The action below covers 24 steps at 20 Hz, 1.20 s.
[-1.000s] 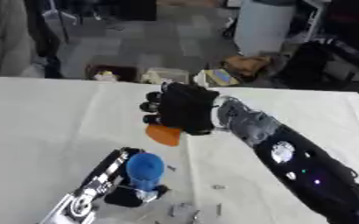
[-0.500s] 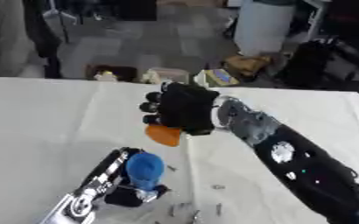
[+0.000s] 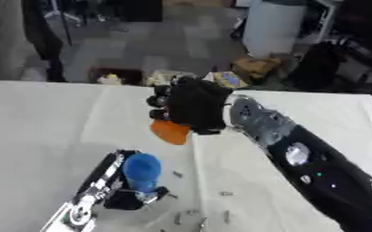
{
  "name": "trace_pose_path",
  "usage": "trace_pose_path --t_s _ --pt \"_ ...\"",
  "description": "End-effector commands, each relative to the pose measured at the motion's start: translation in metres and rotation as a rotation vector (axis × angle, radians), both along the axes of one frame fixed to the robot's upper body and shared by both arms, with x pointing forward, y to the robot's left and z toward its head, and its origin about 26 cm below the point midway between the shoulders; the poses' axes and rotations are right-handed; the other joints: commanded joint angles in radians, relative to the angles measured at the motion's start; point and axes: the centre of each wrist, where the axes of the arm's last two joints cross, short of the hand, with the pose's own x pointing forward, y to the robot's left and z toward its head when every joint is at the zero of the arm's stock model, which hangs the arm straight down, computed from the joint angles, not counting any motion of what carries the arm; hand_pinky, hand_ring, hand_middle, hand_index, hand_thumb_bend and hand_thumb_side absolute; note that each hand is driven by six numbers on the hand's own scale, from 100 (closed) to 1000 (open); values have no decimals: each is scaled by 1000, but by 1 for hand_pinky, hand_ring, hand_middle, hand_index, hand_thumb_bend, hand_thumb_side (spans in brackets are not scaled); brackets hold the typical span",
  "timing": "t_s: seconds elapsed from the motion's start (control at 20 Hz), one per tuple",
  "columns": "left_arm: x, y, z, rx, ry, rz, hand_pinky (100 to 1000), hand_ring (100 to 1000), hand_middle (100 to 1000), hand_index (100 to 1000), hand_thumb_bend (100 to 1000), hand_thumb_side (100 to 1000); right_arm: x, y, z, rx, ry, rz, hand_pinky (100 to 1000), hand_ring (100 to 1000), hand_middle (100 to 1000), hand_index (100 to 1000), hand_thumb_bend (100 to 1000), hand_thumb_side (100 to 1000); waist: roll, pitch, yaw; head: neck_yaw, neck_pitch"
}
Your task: Pour the contents of one cup into another cup.
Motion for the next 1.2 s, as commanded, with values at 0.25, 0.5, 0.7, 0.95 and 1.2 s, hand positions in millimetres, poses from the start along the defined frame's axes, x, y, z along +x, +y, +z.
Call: trace_pose_path --t_s 0.25,0.5,0.7,0.95,1.2 --pt "8 42 -9 -20 -142 315 360 436 401 644 943 373 -14 -43 30 314 25 -53 377 437 439 650 100 100 7 -12 -10 17 -16" --pt "7 63 -15 32 -195 443 555 674 653 817 1000 712 -10 -94 12 748 291 -175 213 294 302 634 100 100 10 -8 -17 26 -22" --pt "3 72 -13 18 -219 485 541 669 666 816 1000 761 -2 -133 -22 1089 515 -315 179 262 274 631 100 100 14 -5 -21 30 -26" --pt "-6 75 2 -131 -246 520 521 655 661 812 1000 853 11 -160 -85 1302 794 -496 175 255 266 632 227 100 25 -2 -20 23 -26" --pt "-13 73 26 -303 -252 520 517 654 662 814 1000 905 16 -162 -130 1318 952 -579 205 279 294 651 278 100 38 -3 -15 14 -25"
